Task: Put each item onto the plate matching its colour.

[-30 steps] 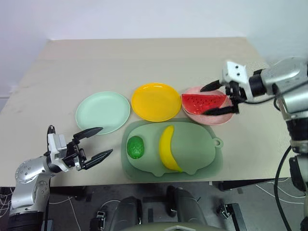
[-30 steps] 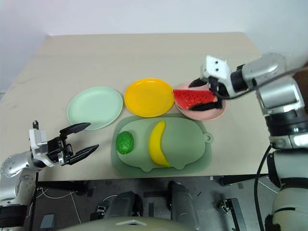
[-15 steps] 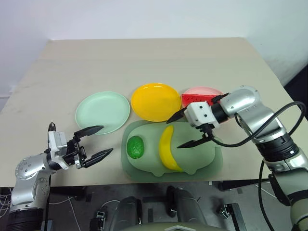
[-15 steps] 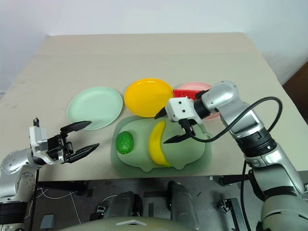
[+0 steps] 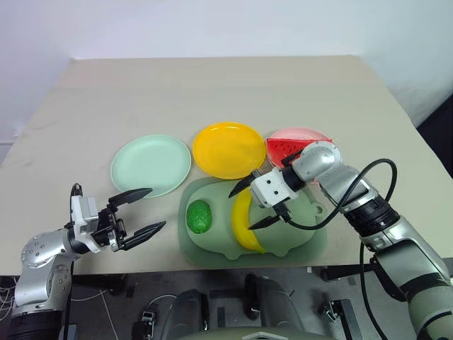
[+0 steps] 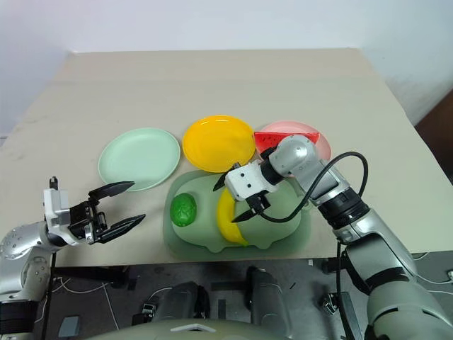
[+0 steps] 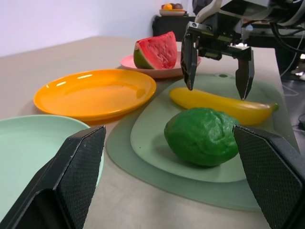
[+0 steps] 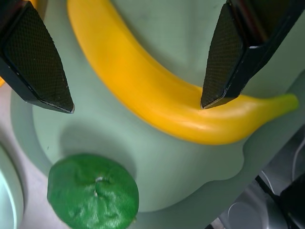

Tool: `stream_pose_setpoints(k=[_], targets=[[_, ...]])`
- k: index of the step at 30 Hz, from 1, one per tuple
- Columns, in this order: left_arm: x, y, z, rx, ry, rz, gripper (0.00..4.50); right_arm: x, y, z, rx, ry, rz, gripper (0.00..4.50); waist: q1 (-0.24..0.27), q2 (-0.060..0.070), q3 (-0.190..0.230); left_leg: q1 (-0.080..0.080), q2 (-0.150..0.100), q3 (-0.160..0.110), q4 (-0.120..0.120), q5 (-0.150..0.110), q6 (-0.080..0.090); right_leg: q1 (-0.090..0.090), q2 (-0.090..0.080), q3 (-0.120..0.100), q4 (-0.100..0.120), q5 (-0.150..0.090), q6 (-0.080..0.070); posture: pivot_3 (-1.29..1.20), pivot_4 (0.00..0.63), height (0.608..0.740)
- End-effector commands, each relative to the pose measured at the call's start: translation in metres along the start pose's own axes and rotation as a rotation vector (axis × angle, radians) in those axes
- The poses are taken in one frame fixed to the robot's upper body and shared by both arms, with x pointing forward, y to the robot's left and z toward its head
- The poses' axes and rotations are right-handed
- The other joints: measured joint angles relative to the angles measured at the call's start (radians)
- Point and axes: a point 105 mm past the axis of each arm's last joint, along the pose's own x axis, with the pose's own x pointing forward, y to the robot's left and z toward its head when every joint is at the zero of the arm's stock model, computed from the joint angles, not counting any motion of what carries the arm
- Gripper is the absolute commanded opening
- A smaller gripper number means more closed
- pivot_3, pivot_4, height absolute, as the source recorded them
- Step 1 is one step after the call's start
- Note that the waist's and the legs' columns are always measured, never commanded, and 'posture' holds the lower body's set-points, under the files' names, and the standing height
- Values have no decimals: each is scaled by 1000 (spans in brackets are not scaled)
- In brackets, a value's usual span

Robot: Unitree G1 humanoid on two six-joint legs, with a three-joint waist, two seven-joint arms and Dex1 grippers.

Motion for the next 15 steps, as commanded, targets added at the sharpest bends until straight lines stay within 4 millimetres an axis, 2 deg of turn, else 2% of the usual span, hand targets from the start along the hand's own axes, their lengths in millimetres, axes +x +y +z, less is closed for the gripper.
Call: stream_pose_setpoints(k=[1,5,6,9,14,15], targets=[[2,-2,6,35,-2,-14,4500,10,3,-2,-39,19,46,4469,0,0,0,0,0,0,0,0,0,0,0,0,0,0,0,0,150,736],[1,-1,6,37,-1,-8,4500,17,9,-9,-51,37,75,4469,0,0,0,1,0,0,0,0,0,1,0,0,0,0,0,0,150,736],[1,-1,6,37,-1,-7,4500,18,10,-10,-51,40,79,4295,1,0,0,0,0,0,0,0,0,0,0,0,0,0,0,0,150,736],[1,-1,6,37,-1,-6,4500,21,14,-13,-49,42,100,3580,3,0,0,1,0,0,0,0,0,1,-1,0,0,0,0,0,150,736],[1,-2,6,37,-1,-6,4500,27,20,-15,-41,44,114,1814,1,0,0,1,0,0,0,0,0,1,0,0,0,0,0,0,150,736],[1,-2,6,37,-2,-7,4500,27,21,-16,-42,46,116,1577,1,0,0,2,0,0,0,0,0,2,0,0,0,0,0,0,150,736]])
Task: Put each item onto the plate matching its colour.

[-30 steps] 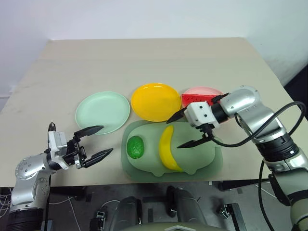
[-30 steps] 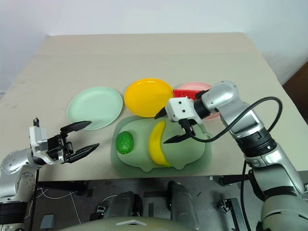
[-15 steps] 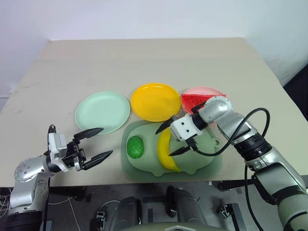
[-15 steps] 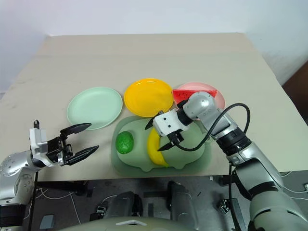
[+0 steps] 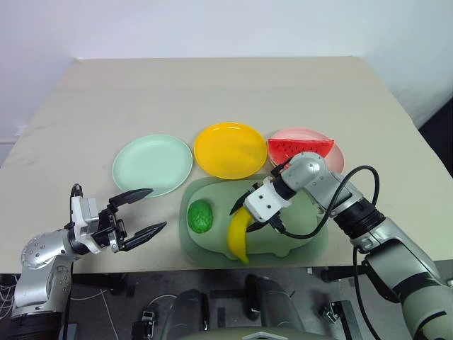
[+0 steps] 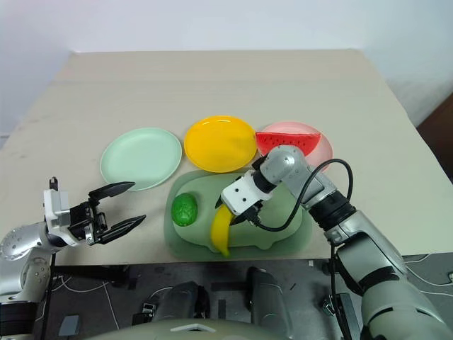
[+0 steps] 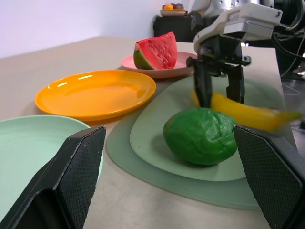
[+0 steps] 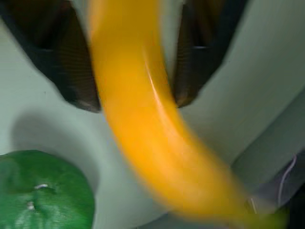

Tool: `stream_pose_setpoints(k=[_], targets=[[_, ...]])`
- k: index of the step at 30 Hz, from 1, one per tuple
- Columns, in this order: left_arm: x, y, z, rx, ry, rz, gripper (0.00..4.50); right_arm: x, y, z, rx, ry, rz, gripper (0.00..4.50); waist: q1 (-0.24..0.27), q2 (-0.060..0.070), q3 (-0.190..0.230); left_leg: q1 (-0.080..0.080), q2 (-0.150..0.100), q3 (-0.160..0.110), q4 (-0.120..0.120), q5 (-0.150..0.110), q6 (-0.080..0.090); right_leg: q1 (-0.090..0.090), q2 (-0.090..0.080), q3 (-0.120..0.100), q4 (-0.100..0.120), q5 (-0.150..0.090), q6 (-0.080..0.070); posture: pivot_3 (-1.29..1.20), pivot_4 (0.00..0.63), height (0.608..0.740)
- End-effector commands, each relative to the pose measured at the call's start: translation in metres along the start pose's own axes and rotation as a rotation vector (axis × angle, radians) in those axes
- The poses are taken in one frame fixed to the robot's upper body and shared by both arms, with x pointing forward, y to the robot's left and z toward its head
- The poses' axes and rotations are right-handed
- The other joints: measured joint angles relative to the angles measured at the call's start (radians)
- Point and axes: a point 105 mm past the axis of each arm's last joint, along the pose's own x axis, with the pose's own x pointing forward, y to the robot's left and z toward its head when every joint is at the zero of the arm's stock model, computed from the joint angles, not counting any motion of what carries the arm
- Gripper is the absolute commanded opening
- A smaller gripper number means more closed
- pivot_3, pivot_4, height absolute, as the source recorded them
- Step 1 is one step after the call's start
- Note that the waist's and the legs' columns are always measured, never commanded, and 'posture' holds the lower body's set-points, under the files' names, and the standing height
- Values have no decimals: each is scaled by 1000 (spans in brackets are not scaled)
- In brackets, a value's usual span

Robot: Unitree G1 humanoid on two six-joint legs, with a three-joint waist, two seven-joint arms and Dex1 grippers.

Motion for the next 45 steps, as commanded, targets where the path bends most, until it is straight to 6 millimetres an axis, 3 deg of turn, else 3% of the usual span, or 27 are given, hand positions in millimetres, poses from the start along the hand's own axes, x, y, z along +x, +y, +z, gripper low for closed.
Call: stream_pose_setpoints(k=[1,8,15,19,22,24,28,37,45], targets=[[2,-1,7,39,-5,-12,4500,7,9,-4,5,11,34,1573,0,0,0,1,0,0,0,0,0,1,0,0,0,0,0,0,150,736],[4,0,7,42,-9,-13,4500,-7,10,8,-19,-50,18,1573,2,0,0,9,0,0,-2,-2,3,9,0,0,-1,-2,-3,0,150,736],[6,1,6,38,-14,-17,4500,-44,-22,59,55,-302,-81,1573,-2,0,0,9,1,0,-2,-2,4,8,0,0,0,-1,-1,0,150,736],[7,1,5,39,-18,-19,4500,-57,-47,66,141,-366,-172,1573,-1,0,0,9,2,0,-2,-3,5,7,0,0,0,-1,-1,0,150,736],[9,0,6,41,-22,-20,4500,-63,-84,49,288,-325,-347,1573,-2,0,0,9,1,0,-2,-3,5,7,-1,0,0,-1,-2,0,150,736],[10,0,7,42,-23,-19,4500,-63,-97,38,350,-288,-404,1573,-1,0,0,9,1,0,-2,-2,4,7,-1,0,0,-1,-3,0,150,736],[11,-1,7,42,-25,-13,4500,-66,-133,-5,535,-139,-623,1573,-6,1,0,7,1,1,-2,0,0,5,-1,0,1,-2,-3,0,150,736],[10,-1,7,42,-22,-1,4500,-63,-143,-52,589,129,-769,1573,-10,1,0,-5,0,1,-1,0,-1,-5,-1,0,1,0,0,0,150,736],[9,0,4,38,-21,4,4500,-54,-140,-65,584,214,-780,1573,-31,1,0,-5,0,0,-1,0,-1,-5,-1,0,1,0,0,0,150,736]])
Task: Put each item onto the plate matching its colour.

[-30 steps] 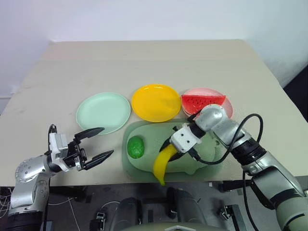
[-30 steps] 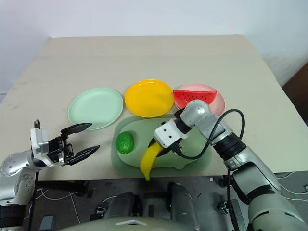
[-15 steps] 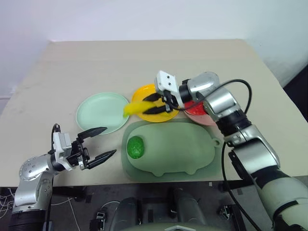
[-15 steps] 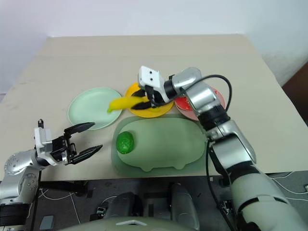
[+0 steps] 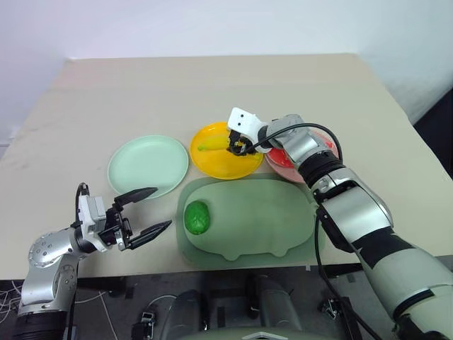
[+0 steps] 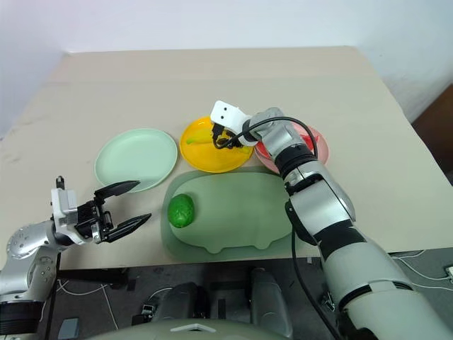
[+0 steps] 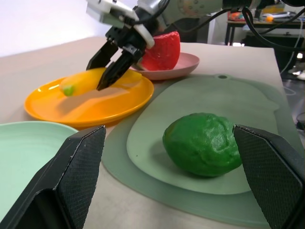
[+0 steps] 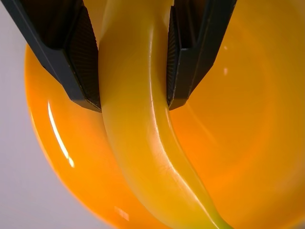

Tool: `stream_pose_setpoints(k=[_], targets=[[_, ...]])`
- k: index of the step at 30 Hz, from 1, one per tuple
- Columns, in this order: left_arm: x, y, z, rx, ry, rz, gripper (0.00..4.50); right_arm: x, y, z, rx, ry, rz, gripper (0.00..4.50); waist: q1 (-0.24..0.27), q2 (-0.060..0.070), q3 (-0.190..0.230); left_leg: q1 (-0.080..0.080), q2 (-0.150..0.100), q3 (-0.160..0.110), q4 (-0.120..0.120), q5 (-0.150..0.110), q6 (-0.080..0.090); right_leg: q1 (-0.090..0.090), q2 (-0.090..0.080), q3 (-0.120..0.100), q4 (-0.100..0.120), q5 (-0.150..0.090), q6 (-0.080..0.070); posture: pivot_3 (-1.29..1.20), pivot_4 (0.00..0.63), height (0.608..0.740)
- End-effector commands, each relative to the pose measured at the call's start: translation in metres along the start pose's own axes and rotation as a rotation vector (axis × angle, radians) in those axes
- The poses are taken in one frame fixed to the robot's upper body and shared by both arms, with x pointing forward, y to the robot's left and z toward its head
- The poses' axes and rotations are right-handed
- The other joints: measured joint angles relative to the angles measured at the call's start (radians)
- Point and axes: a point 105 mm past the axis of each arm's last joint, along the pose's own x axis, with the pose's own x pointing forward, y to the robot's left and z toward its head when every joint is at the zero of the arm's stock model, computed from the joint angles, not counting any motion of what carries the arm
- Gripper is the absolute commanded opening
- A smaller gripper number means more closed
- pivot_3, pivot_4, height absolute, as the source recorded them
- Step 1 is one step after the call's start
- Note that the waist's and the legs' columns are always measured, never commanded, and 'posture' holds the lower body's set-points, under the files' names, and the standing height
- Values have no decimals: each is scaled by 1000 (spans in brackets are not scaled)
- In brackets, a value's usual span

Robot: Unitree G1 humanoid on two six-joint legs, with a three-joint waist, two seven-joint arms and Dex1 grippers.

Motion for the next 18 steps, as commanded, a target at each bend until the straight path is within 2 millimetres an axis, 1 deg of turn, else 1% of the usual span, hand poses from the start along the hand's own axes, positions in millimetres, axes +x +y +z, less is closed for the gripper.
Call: stream_pose_setpoints(k=[1,4,5,7,8,11,12,13,15,17,18], targets=[[0,1,6,35,-16,0,4500,-4,-8,14,-31,-29,-21,2293,-2,0,0,0,0,0,0,0,0,0,0,0,0,0,0,0,150,736],[-1,1,5,32,-14,-3,4500,-8,-7,19,-8,-59,15,3206,-2,0,0,0,0,0,0,0,0,0,0,0,0,0,0,0,150,736],[-1,0,5,32,-14,-4,4500,-11,-8,26,-3,-96,26,3617,-2,0,0,0,1,0,0,0,0,0,0,0,0,0,0,0,150,736],[-1,0,5,32,-15,-6,4500,-18,-11,38,15,-153,41,4276,-2,0,0,0,1,0,0,0,0,0,0,0,0,0,0,0,150,736],[-1,-1,6,32,-15,-8,4500,-23,-13,44,26,-187,46,4457,-2,0,0,0,1,0,0,0,0,0,0,0,0,0,0,0,150,736],[1,-1,8,34,-17,-14,4500,-47,-22,62,70,-294,59,4457,1,1,0,0,1,0,0,0,0,0,0,0,0,0,0,0,150,736],[2,-1,9,34,-19,-16,4500,-55,-24,65,82,-321,61,4457,1,1,0,0,1,-1,0,0,0,0,0,0,0,0,0,0,150,736],[2,-1,9,34,-20,-17,4500,-60,-24,67,89,-336,62,4457,2,1,0,-1,1,-1,0,0,0,0,0,0,0,0,0,0,150,736],[3,-1,10,33,-22,-22,4500,-77,-25,67,120,-373,83,4457,3,0,0,0,1,-1,0,0,0,0,-1,0,0,0,0,0,150,736],[5,0,11,29,-23,-30,4500,-107,-21,66,159,-469,133,4457,8,0,0,0,1,-2,0,0,0,1,-1,-1,0,0,0,0,150,736],[5,0,11,28,-23,-32,4500,-116,-17,66,168,-498,152,4457,14,0,0,-1,1,-3,0,0,0,1,-1,-1,0,0,0,0,150,736]])
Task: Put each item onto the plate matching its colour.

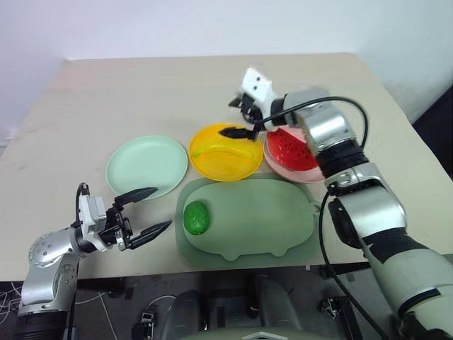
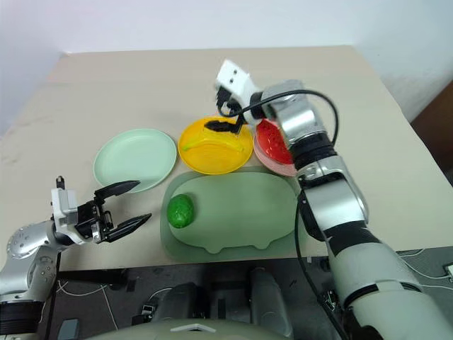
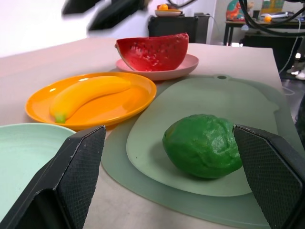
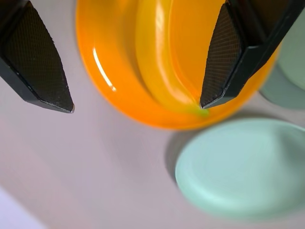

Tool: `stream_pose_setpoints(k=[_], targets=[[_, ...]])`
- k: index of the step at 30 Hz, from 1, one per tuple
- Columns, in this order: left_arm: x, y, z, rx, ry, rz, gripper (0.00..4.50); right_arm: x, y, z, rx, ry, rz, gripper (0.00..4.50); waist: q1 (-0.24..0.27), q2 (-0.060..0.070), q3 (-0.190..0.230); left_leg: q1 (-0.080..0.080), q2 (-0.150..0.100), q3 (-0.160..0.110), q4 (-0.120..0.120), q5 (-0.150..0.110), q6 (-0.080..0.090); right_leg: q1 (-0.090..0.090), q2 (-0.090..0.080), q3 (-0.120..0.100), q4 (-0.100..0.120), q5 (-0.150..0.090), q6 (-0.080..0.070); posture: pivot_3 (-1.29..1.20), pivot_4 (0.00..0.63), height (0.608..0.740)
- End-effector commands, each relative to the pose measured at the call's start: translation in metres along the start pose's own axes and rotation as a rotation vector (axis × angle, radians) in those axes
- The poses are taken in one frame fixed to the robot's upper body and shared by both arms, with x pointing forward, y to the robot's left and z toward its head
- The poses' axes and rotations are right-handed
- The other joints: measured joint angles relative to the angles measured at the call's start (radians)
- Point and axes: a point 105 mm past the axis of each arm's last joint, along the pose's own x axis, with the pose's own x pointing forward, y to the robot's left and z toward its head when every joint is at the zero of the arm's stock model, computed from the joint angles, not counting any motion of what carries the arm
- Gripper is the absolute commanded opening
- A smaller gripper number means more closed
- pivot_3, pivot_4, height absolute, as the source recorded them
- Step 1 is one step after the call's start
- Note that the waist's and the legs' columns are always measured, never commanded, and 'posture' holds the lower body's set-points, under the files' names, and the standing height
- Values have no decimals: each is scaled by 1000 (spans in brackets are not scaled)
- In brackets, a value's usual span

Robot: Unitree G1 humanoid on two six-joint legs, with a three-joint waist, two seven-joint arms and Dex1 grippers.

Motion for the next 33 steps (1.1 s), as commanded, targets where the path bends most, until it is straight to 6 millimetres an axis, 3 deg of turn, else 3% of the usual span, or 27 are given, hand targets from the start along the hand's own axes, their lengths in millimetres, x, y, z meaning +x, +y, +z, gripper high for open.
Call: stream_pose_setpoints(k=[1,6,16,24,33], targets=[[2,0,8,20,-16,-21,4500,-39,12,18,58,-142,79,4457,7,0,0,0,0,-1,0,0,0,0,0,-1,-1,0,0,0,150,736],[6,-2,12,14,-21,-40,4500,-90,19,-12,85,-169,46,4457,22,1,0,1,-1,0,0,-2,3,0,0,0,-1,0,0,0,150,736],[8,1,29,46,-7,-54,4500,-166,49,-70,-40,-118,60,4457,23,0,0,3,-2,1,0,-3,5,2,2,1,-1,0,0,0,150,736],[5,-2,31,30,25,-52,4500,-201,70,-112,-54,-67,41,4457,24,0,0,5,-2,1,0,-3,5,4,2,1,-2,0,0,0,150,736],[16,1,29,-30,71,-7,4500,-215,86,-125,-55,-77,1,4457,24,0,1,17,-1,1,-1,-3,6,14,2,2,-3,-3,-3,0,150,736]])
